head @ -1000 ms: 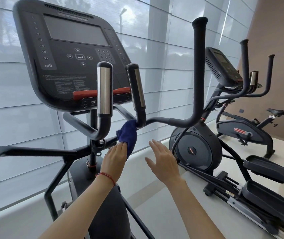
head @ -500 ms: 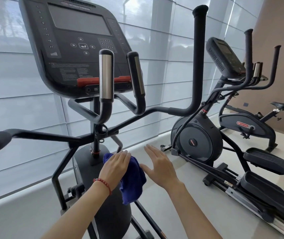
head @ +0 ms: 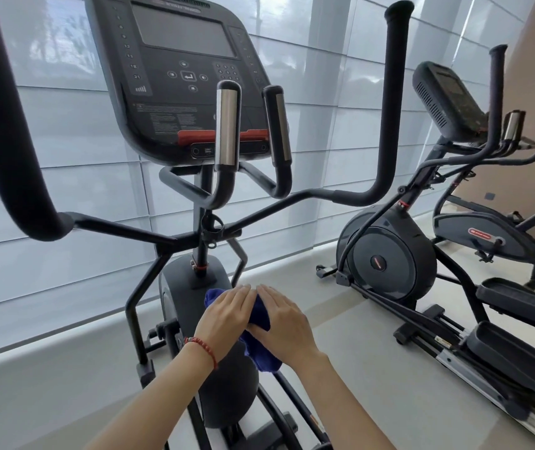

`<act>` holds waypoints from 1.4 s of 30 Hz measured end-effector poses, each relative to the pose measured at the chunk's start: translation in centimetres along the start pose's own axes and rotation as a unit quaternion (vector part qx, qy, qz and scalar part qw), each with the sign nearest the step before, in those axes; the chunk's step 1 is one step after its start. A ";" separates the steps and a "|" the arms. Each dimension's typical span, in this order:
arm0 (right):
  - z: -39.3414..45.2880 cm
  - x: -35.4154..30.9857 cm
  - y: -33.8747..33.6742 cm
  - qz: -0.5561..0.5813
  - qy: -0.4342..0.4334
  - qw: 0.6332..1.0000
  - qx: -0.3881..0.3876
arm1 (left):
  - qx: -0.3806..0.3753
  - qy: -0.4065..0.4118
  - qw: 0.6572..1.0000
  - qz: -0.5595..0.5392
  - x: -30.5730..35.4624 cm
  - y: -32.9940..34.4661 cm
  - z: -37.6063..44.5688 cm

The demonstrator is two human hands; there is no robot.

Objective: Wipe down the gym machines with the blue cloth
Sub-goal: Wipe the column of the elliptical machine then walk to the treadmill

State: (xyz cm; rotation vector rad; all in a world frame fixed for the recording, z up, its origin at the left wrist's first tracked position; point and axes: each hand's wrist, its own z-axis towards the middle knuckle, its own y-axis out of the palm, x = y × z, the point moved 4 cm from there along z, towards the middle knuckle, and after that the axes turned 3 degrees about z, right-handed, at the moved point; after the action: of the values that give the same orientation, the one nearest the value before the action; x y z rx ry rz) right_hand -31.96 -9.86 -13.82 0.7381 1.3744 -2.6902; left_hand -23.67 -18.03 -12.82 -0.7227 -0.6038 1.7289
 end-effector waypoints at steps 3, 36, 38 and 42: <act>-0.9 -1.0 0.9 0.011 0.012 1.000 0.019 | 0.008 -0.005 1.000 -0.003 0.1 -0.8 -1.3; -11.1 -19.9 13.0 -0.041 -0.189 0.979 0.065 | -0.011 -0.114 0.993 -0.035 -6.9 -10.2 -24.7; -12.2 -20.6 13.8 -0.042 -0.202 0.978 0.040 | -0.027 -0.097 0.994 -0.029 -7.1 -10.8 -26.3; -13.8 -22.2 15.2 -0.036 -0.219 0.975 -0.001 | -0.023 -0.077 0.997 -0.021 -6.8 -12.8 -29.1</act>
State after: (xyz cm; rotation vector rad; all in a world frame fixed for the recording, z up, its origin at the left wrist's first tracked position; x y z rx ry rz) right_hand -3.20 -12.49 -22.77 0.0778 1.3062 -2.6757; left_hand 7.32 -20.27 -22.46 -0.6076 -0.7619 1.7467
